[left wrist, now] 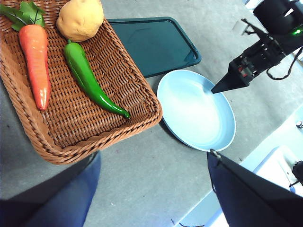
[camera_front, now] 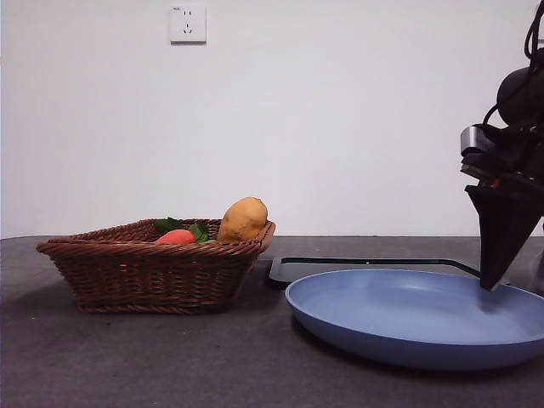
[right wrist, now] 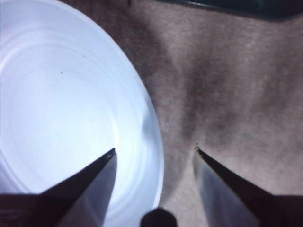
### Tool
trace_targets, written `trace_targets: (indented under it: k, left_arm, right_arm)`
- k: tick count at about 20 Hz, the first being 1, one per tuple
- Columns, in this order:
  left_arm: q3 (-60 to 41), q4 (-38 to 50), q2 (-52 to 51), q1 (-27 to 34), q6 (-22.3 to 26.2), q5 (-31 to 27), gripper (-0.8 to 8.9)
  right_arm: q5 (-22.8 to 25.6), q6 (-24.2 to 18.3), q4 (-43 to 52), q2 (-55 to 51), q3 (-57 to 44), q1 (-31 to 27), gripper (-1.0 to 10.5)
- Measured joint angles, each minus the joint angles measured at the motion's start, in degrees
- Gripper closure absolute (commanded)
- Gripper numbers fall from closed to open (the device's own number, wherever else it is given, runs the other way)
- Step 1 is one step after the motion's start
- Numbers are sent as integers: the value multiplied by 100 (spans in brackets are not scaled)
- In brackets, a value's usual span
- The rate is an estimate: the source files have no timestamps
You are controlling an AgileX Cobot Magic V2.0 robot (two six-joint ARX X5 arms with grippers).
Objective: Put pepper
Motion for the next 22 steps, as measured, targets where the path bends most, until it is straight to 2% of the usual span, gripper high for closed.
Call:
trace_targets:
  k: [5,9,13,17,22]
  left_arm:
    - [0,109,0,0,-2,0,422]
    - [0,129,0,0,-2,-2,422]
    - [0,149,31,-24,-28,-26,424]
    - [160,214,243,-431,-168,-691,424]
    - [942,531,1231,-1268,-424,-1576,424]
  right_arm:
    - [-20,0,90,195,2,66,759]
    - [-20,2,107,310,0,120,937]
    - [-109,63,111,308,24,122,941]
    - [-114,177,-26,33,26,125,941]
    - [-2,352,-361,-1193,26,144,941]
